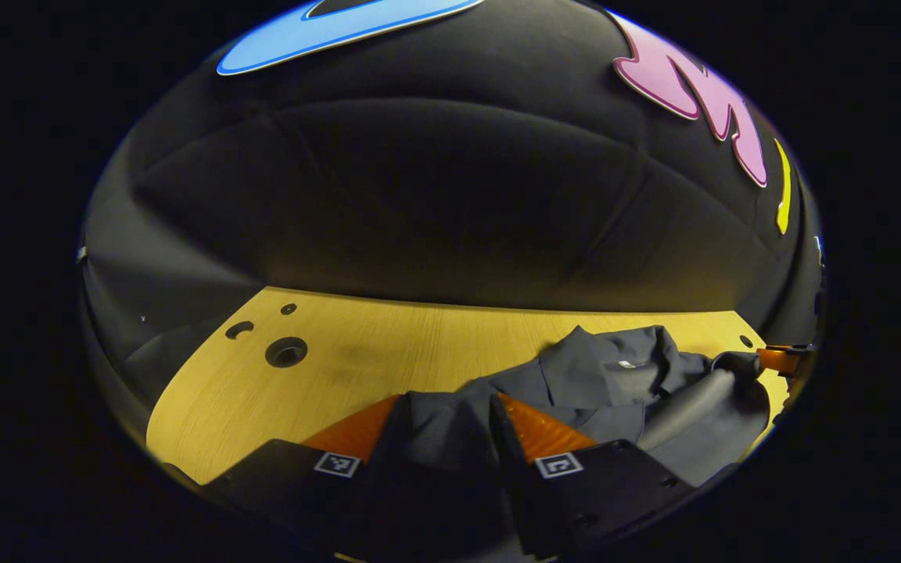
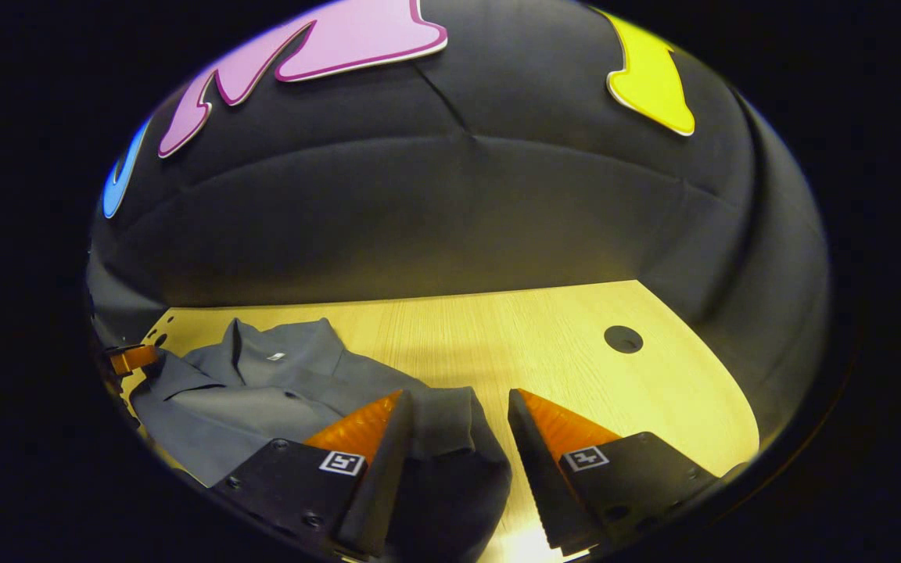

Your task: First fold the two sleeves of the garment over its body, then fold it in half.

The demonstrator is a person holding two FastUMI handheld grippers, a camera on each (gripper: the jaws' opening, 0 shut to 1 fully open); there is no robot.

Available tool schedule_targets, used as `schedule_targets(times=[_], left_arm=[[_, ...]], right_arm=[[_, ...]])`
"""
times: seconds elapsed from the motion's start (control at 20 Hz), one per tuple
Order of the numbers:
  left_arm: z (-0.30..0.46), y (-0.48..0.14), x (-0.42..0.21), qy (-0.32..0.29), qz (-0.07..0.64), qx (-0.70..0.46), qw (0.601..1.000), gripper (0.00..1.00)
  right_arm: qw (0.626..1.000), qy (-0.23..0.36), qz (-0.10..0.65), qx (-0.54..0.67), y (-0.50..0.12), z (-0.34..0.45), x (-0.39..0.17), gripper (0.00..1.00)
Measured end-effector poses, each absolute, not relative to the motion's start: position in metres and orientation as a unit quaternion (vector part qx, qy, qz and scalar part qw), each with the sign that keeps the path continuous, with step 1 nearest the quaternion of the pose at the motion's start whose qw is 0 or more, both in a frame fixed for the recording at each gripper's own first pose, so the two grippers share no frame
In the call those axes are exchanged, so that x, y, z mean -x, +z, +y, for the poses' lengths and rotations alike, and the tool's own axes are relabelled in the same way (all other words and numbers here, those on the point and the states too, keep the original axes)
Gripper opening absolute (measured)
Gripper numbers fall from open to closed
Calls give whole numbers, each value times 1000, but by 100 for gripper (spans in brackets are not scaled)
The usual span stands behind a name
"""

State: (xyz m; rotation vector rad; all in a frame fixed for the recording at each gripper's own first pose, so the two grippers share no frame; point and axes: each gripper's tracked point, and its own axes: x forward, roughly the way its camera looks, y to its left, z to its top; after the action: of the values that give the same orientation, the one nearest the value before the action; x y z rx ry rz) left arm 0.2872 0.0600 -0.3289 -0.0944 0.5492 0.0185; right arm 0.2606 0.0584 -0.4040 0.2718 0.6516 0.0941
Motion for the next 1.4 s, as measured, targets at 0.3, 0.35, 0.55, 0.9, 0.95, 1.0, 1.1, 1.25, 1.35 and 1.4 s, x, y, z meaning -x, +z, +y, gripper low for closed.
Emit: schedule_targets(times=[0.3,0.35,0.55,0.9,0.95,1.0,1.1,1.25,1.35,1.4], left_arm=[[57,-301,-262,4,260,51,964,96],[56,-293,-256,2,256,53,965,96],[56,-261,-230,-3,239,52,970,96],[51,-216,-176,-9,221,54,974,96],[48,-209,-167,-12,218,55,974,96],[45,-203,-157,-15,216,56,975,96],[39,-189,-140,-20,208,51,977,96],[27,-161,-117,-33,189,46,980,96],[22,-148,-103,-37,179,42,982,96],[21,-145,-95,-36,178,40,983,96]], right_arm=[[943,61,299,-132,-366,59,-245,81],[944,65,296,-134,-359,59,-242,81],[948,82,280,-125,-330,60,-222,82],[954,99,252,-132,-275,47,-178,83],[953,103,250,-135,-268,47,-171,83],[953,109,247,-138,-260,48,-163,88],[956,112,233,-136,-241,43,-151,95],[959,117,214,-141,-214,37,-131,95],[960,118,204,-153,-199,34,-116,95],[960,120,199,-156,-193,34,-109,96]])
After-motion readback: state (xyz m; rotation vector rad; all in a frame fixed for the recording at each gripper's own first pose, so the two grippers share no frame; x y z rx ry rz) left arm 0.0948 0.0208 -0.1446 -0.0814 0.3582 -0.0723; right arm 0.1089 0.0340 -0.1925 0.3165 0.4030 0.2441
